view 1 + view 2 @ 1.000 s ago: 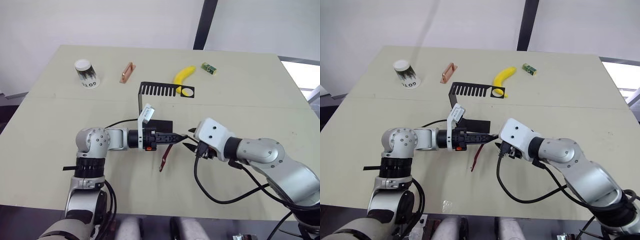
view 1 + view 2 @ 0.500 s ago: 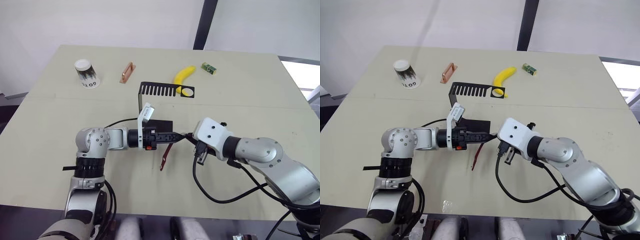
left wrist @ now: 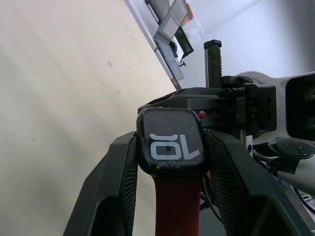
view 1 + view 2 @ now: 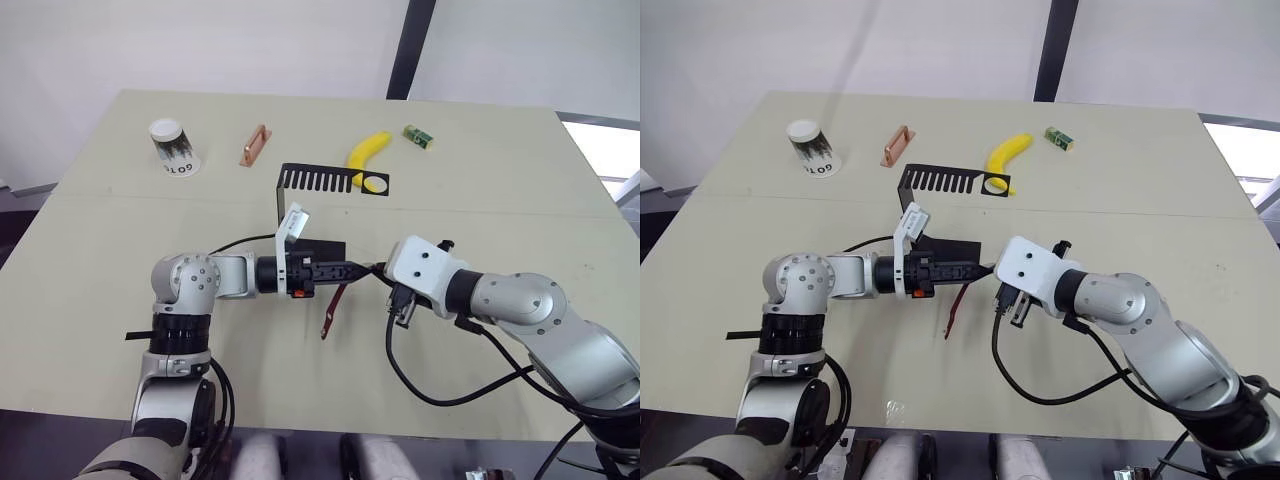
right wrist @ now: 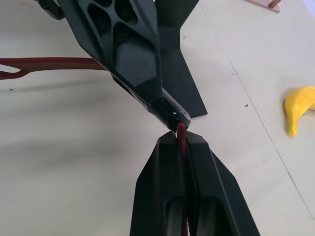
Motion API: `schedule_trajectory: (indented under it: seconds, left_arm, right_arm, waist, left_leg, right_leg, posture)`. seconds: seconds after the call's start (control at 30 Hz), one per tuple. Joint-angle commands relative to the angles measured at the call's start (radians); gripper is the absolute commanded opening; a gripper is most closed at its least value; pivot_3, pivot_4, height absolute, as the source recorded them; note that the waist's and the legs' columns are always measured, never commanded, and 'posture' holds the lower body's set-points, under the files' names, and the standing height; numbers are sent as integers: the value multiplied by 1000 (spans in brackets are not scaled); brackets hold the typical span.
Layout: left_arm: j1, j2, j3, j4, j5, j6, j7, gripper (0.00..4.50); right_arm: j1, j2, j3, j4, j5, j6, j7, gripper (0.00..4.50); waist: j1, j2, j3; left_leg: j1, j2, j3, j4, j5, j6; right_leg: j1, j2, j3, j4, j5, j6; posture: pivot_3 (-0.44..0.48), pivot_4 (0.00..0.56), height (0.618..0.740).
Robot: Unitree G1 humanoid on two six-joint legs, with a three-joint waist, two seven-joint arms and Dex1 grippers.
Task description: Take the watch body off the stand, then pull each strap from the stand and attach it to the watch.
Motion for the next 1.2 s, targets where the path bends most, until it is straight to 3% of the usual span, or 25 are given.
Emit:
schedule_trajectory:
  seconds: [0.03, 1.2]
  left_arm:
    - [-17, -14, 1, -39, -44, 8, -7, 1606]
    - [-1, 11, -19, -25, -35, -34, -10, 1606]
  right_arm:
    - [-9, -7, 1, -13, -19, -31, 23, 20]
    - [-1, -9, -13, -26, -72, -53, 61, 20]
  waist:
    - [0, 0, 0]
    - [0, 0, 0]
  left_leg:
    - [0, 0, 0, 0, 0, 0]
    - [0, 0, 0, 0, 0, 0]
  right_leg:
    - [0, 0, 0, 0, 0, 0]
    - [0, 0, 0, -1, 0, 0]
  posture:
    - [0, 150, 740]
    - [0, 150, 740]
